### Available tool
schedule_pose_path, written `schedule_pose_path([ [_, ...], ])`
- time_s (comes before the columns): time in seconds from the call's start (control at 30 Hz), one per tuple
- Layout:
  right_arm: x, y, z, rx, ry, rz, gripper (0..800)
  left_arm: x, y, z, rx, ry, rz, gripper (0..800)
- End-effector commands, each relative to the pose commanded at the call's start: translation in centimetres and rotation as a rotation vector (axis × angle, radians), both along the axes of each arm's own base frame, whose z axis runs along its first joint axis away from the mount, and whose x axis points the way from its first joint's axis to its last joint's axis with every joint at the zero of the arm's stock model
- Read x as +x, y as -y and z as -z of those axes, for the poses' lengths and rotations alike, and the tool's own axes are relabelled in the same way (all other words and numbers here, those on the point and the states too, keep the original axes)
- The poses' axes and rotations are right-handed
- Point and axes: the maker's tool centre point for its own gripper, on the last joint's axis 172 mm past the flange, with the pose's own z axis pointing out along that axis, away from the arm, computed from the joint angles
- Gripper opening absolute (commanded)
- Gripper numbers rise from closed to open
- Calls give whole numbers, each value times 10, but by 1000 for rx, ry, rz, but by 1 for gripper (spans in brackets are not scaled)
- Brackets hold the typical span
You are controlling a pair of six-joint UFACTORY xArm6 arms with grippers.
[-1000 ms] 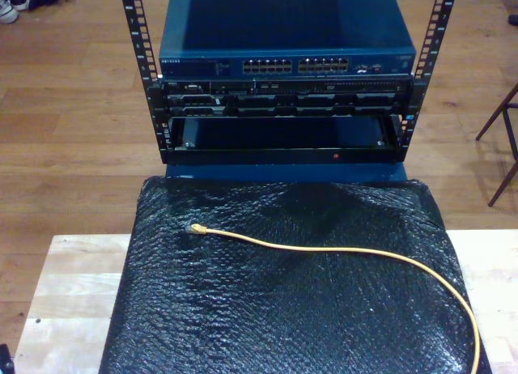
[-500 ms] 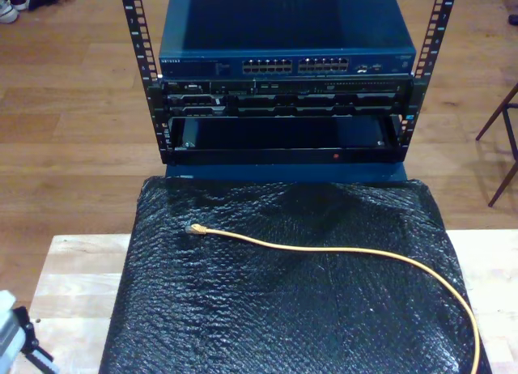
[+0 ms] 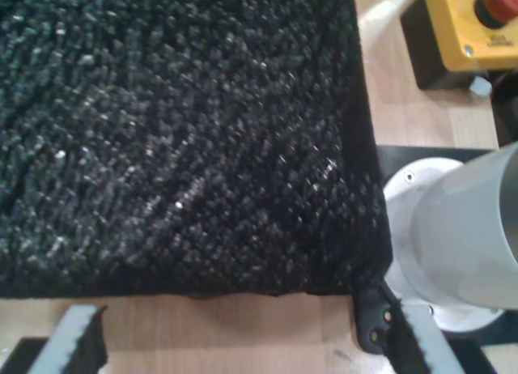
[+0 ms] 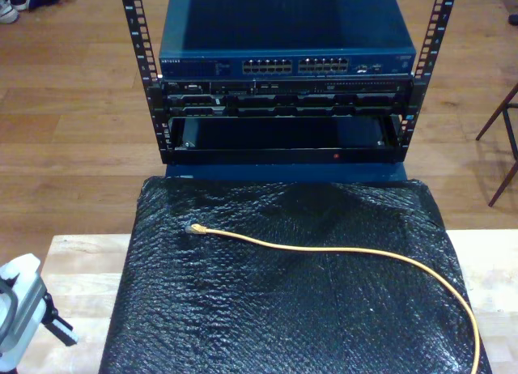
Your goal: Grab the cable and plug it in
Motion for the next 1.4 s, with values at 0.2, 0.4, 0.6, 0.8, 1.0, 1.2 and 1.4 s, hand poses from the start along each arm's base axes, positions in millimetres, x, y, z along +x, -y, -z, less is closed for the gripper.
schedule_pose_path([
  [0.2, 25, -34, -1, -44, 24, -18, 798, 2, 2, 2, -12, -5, -11, 800],
  [0.4, 43, -74, -4, -64, 34, -40, 797, 3, 2, 3, -15, -8, -14, 800],
  [0.6, 57, -116, -3, -75, 37, -77, 797, 3, 2, 4, -13, -18, -26, 800],
  [0.8, 70, -165, 2, -85, 23, -120, 797, 2, 2, 6, -17, -29, -26, 800],
  [1.0, 73, -211, 10, -96, -23, -159, 797, 2, 2, 7, -19, -37, -31, 800],
  [1.2, 82, -247, 30, -194, -45, -229, 798, 2, 2, 10, -22, -49, -38, 800],
  [1.4, 89, -274, 56, -326, -64, -293, 798, 1, 3, 12, -27, -63, -42, 800],
])
